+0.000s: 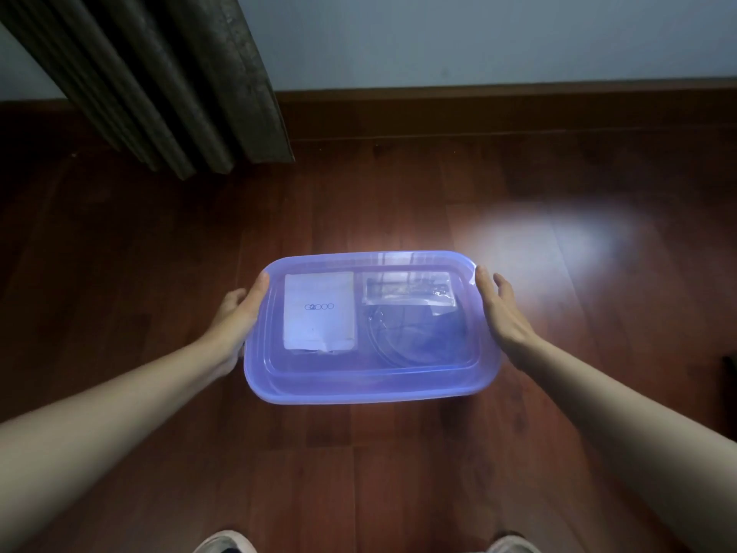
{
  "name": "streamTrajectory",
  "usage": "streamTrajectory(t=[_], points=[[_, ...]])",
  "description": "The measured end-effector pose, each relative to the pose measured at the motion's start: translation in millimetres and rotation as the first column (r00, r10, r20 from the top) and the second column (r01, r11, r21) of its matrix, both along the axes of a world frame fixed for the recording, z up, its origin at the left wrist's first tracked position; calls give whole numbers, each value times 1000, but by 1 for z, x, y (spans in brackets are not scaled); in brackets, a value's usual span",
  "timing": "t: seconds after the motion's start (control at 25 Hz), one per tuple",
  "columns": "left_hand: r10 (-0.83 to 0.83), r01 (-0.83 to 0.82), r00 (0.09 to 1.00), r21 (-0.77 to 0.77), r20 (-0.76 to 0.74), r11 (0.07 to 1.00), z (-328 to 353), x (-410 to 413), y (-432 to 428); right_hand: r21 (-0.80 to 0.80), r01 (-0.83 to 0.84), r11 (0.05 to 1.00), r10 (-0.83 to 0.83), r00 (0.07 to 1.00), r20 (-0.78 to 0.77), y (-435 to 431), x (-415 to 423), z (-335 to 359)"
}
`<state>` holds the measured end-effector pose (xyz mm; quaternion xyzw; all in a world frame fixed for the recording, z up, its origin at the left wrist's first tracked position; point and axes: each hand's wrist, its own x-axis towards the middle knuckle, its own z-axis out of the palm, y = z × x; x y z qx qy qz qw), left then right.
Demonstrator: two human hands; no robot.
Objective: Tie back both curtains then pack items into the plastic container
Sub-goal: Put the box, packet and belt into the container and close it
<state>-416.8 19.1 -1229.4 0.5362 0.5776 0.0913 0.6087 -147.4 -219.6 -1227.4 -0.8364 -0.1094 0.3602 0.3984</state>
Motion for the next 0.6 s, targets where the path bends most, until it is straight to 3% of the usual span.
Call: streamTrajectory(t=[0.2,0.4,0.6], points=[[103,-104,991,12,85,995,8,-29,-77,248,-59,967,100,983,-157,-37,-24,-11],[144,-160,983,142,116,977,-1,-16,-51,243,-2,970,32,992,-121,-12,-20,1],[193,-221,966,164,170,962,2,-22,1,276,-68,959,116,980,-163,49,-9,28]])
